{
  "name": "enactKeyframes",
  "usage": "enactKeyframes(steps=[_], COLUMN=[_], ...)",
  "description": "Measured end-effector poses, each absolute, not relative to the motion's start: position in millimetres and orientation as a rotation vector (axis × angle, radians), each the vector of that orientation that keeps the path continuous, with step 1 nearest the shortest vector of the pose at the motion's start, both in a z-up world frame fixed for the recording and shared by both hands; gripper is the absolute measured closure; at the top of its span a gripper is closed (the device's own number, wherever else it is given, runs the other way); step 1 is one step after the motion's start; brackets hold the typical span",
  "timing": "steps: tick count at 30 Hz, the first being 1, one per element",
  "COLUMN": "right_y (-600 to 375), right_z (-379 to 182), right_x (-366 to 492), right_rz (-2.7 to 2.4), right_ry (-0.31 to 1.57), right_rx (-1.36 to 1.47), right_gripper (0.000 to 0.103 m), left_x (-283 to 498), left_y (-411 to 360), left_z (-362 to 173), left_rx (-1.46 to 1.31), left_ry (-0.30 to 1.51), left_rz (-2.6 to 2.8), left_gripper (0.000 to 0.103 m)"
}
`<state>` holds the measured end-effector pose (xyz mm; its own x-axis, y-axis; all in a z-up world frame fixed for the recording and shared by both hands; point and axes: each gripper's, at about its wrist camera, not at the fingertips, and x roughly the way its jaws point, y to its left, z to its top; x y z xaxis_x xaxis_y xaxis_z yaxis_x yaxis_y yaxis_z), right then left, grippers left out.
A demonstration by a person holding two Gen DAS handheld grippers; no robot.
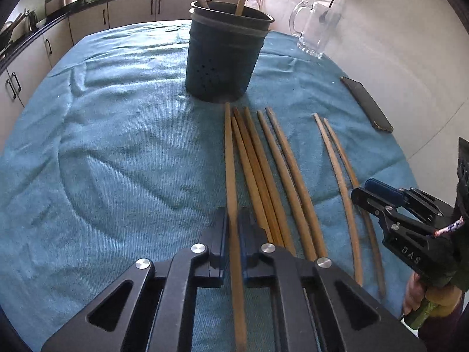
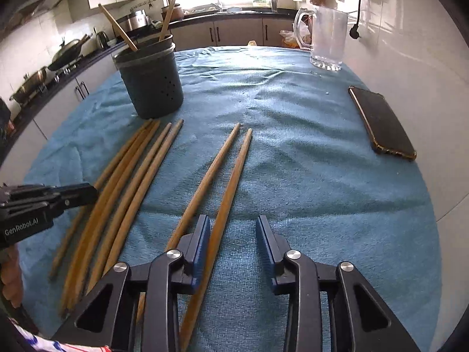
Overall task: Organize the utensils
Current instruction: 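Close the left tool on another chopstick while the right tool grasps one too, then carry the held chopsticks with both tools up and into the grey holder cup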
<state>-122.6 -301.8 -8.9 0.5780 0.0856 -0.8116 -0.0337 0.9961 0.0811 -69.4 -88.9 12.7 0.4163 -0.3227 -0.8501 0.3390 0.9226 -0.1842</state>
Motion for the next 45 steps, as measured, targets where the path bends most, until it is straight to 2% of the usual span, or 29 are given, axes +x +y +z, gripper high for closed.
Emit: enactKeyframes(steps=[2,3,4,6,13,15,17,20,37,40,42,45], right_y=[-299.8,-300.6,-302.0,-307.5,-329.0,-333.5,-334.7,-331.4,-327.6,-325.1,-321.7,-314.7], right_z=[-8.5,-9.1,-9.0,-8.9,-4.9,-5.2,-5.2,-4.1,-9.0,-8.9,-8.9,-8.5], right_x=[-117.3,-114.6,-111.9,-109.2,-145.1,-151.0,-150.8,-141.4,-51.3,-41.7,-39.8,-44.8], right_rz=[0.062,0.059,0.056,0.057,0.056,0.061,0.082,0.071,0.070,0.077,0.081,0.067], right_ry=[0.963,0.967,0.971,0.989,1.045,1.065,1.075,1.094,1.247,1.246,1.225,1.188], right_rx=[0.051,0.055,0.066,0.107,0.161,0.171,0.174,0.139,-0.021,-0.026,-0.041,-0.069], right_gripper=[0.072,0.082,0.089,0.095,0.095,0.084,0.078,0.077,0.077,0.082,0.095,0.097], left_x=[-64.1,-62.5,-62.2,-64.9,-92.1,-94.9,-95.1,-88.2,-20.8,-21.3,-23.4,-28.5], left_y=[-88.1,-88.2,-86.9,-81.9,-49.8,-47.7,-50.3,-57.6,-88.6,-91.7,-93.7,-91.2], left_z=[13.2,12.5,12.8,12.4,15.4,18.0,22.2,26.0,14.1,13.5,13.1,15.4], left_rx=[0.002,-0.005,-0.017,-0.032,-0.029,-0.027,-0.009,0.014,0.099,0.103,0.117,0.091], left_ry=[1.078,1.084,1.089,1.100,1.146,1.163,1.152,1.140,1.183,1.166,1.142,1.105], left_rz=[-0.403,-0.397,-0.388,-0.377,-0.370,-0.383,-0.394,-0.379,-0.338,-0.339,-0.342,-0.327], left_gripper=[0.096,0.096,0.096,0.096,0.096,0.096,0.096,0.096,0.096,0.096,0.097,0.098])
